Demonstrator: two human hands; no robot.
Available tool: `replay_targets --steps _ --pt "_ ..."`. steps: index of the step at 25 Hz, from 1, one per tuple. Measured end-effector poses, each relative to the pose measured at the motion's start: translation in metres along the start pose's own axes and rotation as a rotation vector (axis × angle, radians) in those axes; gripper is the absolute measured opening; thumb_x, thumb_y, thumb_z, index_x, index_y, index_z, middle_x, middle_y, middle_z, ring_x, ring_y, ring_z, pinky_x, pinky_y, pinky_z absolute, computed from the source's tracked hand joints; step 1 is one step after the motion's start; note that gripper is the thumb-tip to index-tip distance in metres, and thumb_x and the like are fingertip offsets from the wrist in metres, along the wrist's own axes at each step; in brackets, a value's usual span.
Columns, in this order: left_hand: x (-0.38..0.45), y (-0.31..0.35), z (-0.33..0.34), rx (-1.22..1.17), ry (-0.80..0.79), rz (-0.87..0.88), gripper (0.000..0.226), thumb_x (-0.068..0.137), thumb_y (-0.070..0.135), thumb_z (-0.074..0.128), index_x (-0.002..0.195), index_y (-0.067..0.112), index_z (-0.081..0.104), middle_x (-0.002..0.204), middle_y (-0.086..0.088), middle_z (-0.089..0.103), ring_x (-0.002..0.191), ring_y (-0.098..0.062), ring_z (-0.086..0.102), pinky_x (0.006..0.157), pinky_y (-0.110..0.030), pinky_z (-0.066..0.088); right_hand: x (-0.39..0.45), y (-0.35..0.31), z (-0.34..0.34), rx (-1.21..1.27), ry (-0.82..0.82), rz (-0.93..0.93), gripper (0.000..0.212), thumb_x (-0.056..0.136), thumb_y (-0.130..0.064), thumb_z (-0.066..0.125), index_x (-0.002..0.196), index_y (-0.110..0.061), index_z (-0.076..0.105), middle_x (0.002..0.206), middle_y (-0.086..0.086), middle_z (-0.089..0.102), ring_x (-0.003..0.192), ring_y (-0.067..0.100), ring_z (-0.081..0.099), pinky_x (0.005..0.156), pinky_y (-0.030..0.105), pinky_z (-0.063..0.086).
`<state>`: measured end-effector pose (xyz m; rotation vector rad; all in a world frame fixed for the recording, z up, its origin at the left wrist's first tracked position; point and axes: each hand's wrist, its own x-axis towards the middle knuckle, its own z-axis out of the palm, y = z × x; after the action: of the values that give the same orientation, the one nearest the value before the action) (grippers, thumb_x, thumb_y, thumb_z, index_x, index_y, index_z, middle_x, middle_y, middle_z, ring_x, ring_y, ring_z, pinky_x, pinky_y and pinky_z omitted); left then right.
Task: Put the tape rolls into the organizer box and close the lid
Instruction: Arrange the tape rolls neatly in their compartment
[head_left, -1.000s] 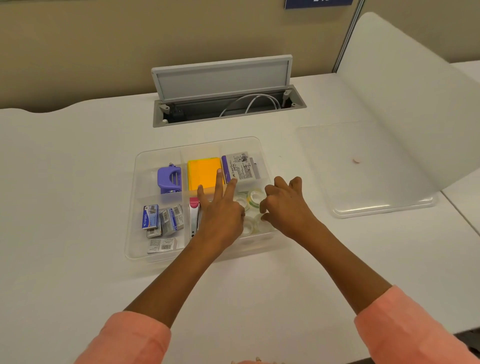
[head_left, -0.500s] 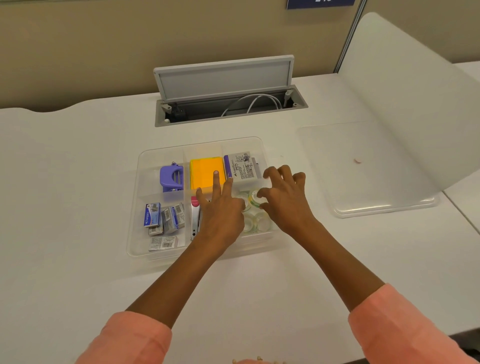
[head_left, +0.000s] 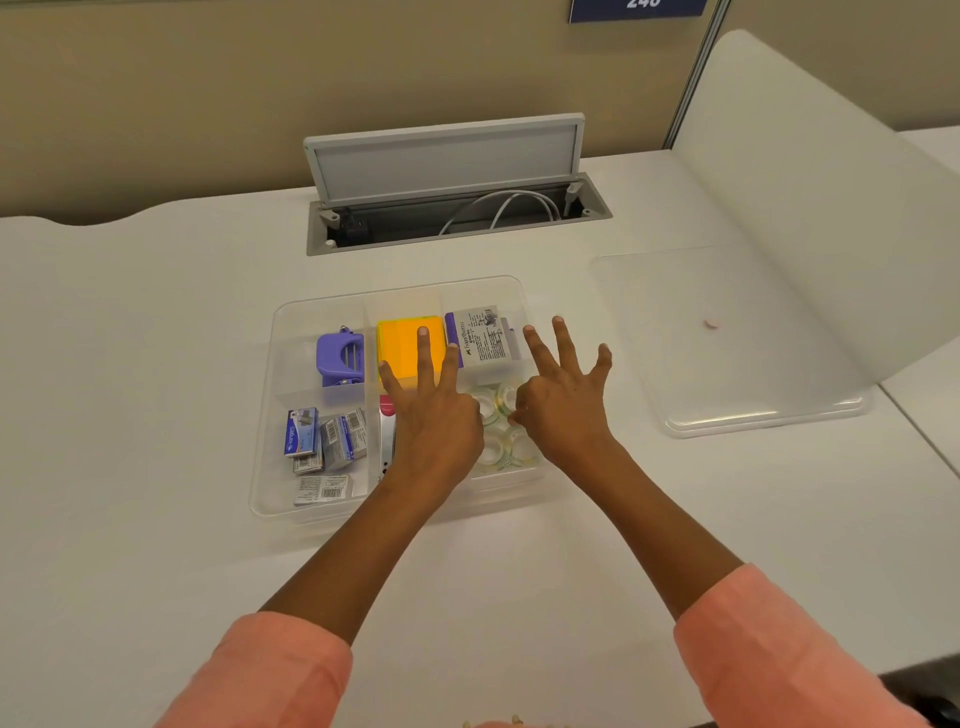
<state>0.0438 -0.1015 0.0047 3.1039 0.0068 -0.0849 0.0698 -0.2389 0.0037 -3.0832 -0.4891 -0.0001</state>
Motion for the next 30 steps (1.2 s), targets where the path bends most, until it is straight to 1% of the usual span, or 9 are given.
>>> replay_targets --steps 6,9,11,13,15,19,23,27,30 --pt "-0.004 0.003 -0.002 0.06 0.01 0.004 0.037 0.091 0.041 0.046 0.122 0.023 0.056 0.158 -0.009 -0.001 0.142 -0.035 -0.018 0.108 -0.064 -0.009 -0.008 0.0 0.002 0.054 0.054 0.011 0.02 0.079 -0.034 0.069 0.091 -0.018 0.072 0.157 0.01 0.021 0.145 0.037 0.008 0.106 0.067 0.013" --pt "-0.003 0.003 0.0 0.005 0.018 0.018 0.037 0.09 0.043 0.047 0.123 0.028 0.056 0.158 -0.007 -0.002 0.142 -0.034 -0.018 0.109 -0.063 -0.008 -0.007 0.0 0.002 0.038 0.028 -0.024 0.02 0.081 -0.034 0.067 0.098 -0.024 0.069 0.158 0.01 0.017 0.145 0.037 0.004 0.108 0.068 0.008" --pt "-0.002 0.002 0.001 -0.01 0.003 0.028 0.045 0.091 0.044 0.045 0.132 0.027 0.047 0.158 -0.007 -0.006 0.141 -0.033 -0.02 0.11 -0.063 -0.009 -0.007 -0.001 0.002 0.023 0.004 -0.026 0.015 0.082 -0.032 0.066 0.094 -0.024 0.07 0.159 0.008 0.013 0.145 0.038 0.0 0.108 0.069 0.005" --pt "0.0 0.0 0.001 0.046 -0.011 0.021 0.049 0.091 0.046 0.041 0.135 0.025 0.043 0.158 -0.007 -0.01 0.141 -0.033 -0.022 0.109 -0.063 -0.011 -0.008 -0.002 0.003 0.011 0.0 -0.008 0.011 0.081 -0.029 0.068 0.09 -0.023 0.071 0.159 0.007 0.013 0.145 0.038 0.0 0.108 0.069 0.007" --pt "-0.002 -0.001 0.002 0.084 0.006 0.025 0.045 0.09 0.047 0.041 0.13 0.026 0.049 0.158 -0.006 -0.008 0.141 -0.033 -0.022 0.107 -0.064 -0.013 -0.009 -0.002 0.003 0.0 0.004 0.006 0.01 0.079 -0.026 0.07 0.088 -0.022 0.072 0.159 0.007 0.014 0.145 0.039 0.001 0.107 0.069 0.011" --pt "-0.006 0.001 0.001 0.05 0.029 0.027 0.037 0.091 0.045 0.042 0.119 0.029 0.058 0.158 -0.004 -0.004 0.141 -0.032 -0.021 0.106 -0.064 -0.014 -0.009 -0.003 -0.001 0.01 -0.025 -0.004 0.02 0.08 -0.023 0.069 0.099 -0.02 0.069 0.159 0.007 0.01 0.145 0.038 -0.002 0.107 0.068 0.013" --pt "-0.006 -0.004 0.0 -0.063 0.022 0.045 0.04 0.091 0.047 0.042 0.127 0.034 0.051 0.158 -0.003 -0.005 0.141 -0.03 -0.022 0.108 -0.063 -0.012 -0.01 0.004 -0.008 0.187 -0.021 -0.016 0.036 0.084 -0.021 0.066 0.119 -0.025 0.06 0.159 0.004 0.01 0.146 0.032 0.001 0.109 0.064 0.015" --pt "-0.012 -0.005 0.0 -0.221 0.005 0.192 0.037 0.086 0.052 0.049 0.117 0.035 0.06 0.159 -0.001 0.001 0.141 -0.026 -0.024 0.111 -0.062 -0.013 -0.011 0.005 -0.02 0.185 -0.043 -0.173 0.027 0.083 -0.024 0.067 0.108 -0.033 0.067 0.16 0.001 0.002 0.146 0.03 -0.012 0.111 0.066 0.003" --pt "-0.013 -0.004 0.002 -0.171 -0.076 0.185 0.059 0.076 0.068 0.048 0.127 0.038 0.05 0.159 0.002 -0.001 0.141 -0.028 -0.025 0.107 -0.062 -0.015 -0.011 0.002 -0.019 0.072 -0.171 -0.225 0.03 0.081 -0.027 0.068 0.11 -0.031 0.066 0.16 0.001 -0.008 0.143 0.031 -0.021 0.108 0.07 -0.004"
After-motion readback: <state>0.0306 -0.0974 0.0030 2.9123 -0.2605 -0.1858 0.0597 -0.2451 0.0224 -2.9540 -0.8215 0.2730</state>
